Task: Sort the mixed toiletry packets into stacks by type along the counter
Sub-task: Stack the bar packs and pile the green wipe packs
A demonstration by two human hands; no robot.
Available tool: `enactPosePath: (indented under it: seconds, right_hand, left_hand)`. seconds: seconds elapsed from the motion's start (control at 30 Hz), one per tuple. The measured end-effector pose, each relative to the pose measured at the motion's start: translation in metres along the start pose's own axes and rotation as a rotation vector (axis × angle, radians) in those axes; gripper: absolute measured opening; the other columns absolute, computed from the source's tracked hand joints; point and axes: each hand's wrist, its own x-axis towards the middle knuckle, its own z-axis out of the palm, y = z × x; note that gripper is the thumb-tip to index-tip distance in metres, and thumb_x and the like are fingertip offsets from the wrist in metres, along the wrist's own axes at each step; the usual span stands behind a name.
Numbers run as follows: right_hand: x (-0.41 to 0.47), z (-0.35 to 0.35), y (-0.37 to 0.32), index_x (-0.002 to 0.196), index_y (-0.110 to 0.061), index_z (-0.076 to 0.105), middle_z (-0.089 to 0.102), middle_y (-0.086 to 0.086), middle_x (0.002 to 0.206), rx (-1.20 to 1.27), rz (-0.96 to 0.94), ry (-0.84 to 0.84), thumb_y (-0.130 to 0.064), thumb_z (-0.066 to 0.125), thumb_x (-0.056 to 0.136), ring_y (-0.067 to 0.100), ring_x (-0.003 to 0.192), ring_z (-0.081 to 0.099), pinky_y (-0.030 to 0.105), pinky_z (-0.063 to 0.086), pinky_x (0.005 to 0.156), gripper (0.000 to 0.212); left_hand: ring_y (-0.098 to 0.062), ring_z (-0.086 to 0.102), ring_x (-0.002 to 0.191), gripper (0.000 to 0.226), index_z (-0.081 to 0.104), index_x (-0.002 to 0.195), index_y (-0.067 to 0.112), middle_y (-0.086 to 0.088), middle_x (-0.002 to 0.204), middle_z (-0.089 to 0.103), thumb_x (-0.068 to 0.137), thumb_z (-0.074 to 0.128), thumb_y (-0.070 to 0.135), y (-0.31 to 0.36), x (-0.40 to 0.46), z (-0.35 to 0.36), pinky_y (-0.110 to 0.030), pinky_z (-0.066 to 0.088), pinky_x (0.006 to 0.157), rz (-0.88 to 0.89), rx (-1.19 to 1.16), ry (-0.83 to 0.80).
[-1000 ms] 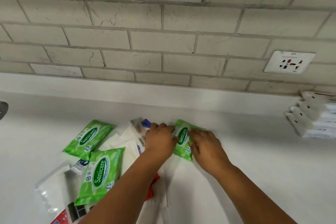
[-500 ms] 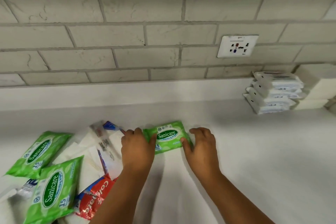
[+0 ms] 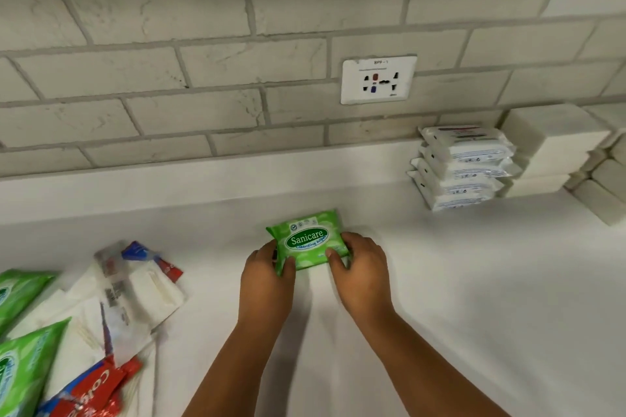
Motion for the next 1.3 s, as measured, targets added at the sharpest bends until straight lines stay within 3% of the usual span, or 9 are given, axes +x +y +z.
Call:
enactPosePath:
  seconds: [0.07,0.27,0.5,0.73,0.9,1.03,1.2,1.3]
  right_hand:
    - [0.012,-0.011,0.016,0.113,-0.013,0.065,0.067,0.004,0.102,-0.004,-0.008,0.052,-0.03,0.065,0.084,0.024,0.096,0.058,0.033,0.047,0.086,0.034]
    - [0.055,-0.038,0.057,0.112,-0.009,0.065,0.068,0.009,0.097,-0.043,-0.019,0.156,-0.023,0.067,0.084,0.028,0.089,0.06,0.035,0.049,0.081,0.032]
    - [0.095,-0.049,0.076,0.106,-0.01,0.067,0.065,0.012,0.094,-0.109,-0.078,0.187,-0.012,0.061,0.086,0.032,0.086,0.059,0.04,0.051,0.077,0.022]
    - [0.105,-0.046,0.081,0.097,-0.007,0.067,0.064,0.014,0.092,-0.144,-0.097,0.25,-0.007,0.062,0.084,0.034,0.086,0.058,0.034,0.045,0.077,0.014]
    - [0.101,-0.041,0.086,0.101,-0.007,0.066,0.063,0.014,0.1,-0.194,-0.098,0.257,-0.008,0.06,0.086,0.034,0.093,0.057,0.035,0.042,0.082,0.016]
    - [0.095,-0.045,0.084,0.107,-0.006,0.065,0.061,0.017,0.11,-0.288,-0.125,0.245,-0.013,0.059,0.086,0.036,0.099,0.056,0.036,0.04,0.088,0.022]
    - [0.063,-0.052,0.056,0.1,-0.013,0.068,0.064,0.012,0.108,-0.336,-0.168,0.213,-0.026,0.056,0.079,0.035,0.091,0.059,0.038,0.048,0.07,0.028]
    - [0.044,-0.047,0.025,0.101,-0.016,0.069,0.065,0.008,0.103,-0.31,-0.223,0.127,-0.035,0.05,0.081,0.033,0.091,0.059,0.038,0.048,0.069,0.033]
  left_hand:
    - [-0.011,0.059,0.086,0.028,0.061,0.117,0.016,0.004,0.104,0.068,0.09,0.06,0.016,0.018,0.002,0.018,-0.016,0.04,0.066,0.015,-0.065,0.018]
    - [-0.018,0.063,0.099,0.033,0.058,0.124,0.018,0.001,0.113,0.068,0.091,0.06,0.019,0.057,0.024,0.076,-0.026,0.048,0.08,0.059,-0.106,0.037]
    - [-0.015,0.06,0.099,0.038,0.055,0.13,0.019,0.001,0.116,0.064,0.093,0.058,0.02,0.078,0.059,0.113,-0.023,0.045,0.081,0.094,-0.082,0.022]
    - [-0.014,0.06,0.102,0.039,0.056,0.132,0.019,0.002,0.123,0.062,0.093,0.059,0.025,0.08,0.069,0.126,-0.017,0.037,0.081,0.08,-0.046,0.036]
    - [-0.017,0.06,0.102,0.039,0.056,0.132,0.018,0.001,0.12,0.062,0.093,0.058,0.027,0.077,0.066,0.129,-0.021,0.043,0.083,0.103,-0.033,0.044]
    - [-0.022,0.058,0.104,0.045,0.051,0.134,0.016,-0.004,0.118,0.06,0.092,0.059,0.031,0.076,0.062,0.127,-0.036,0.049,0.089,0.115,-0.072,0.086]
    - [-0.025,0.057,0.109,0.047,0.05,0.132,0.011,-0.008,0.127,0.05,0.092,0.059,0.033,0.073,0.042,0.11,-0.04,0.049,0.094,0.065,-0.119,0.088]
    - [-0.023,0.058,0.108,0.041,0.054,0.129,0.012,-0.007,0.128,0.05,0.093,0.058,0.032,0.064,0.028,0.08,-0.036,0.049,0.096,0.067,-0.088,0.073]
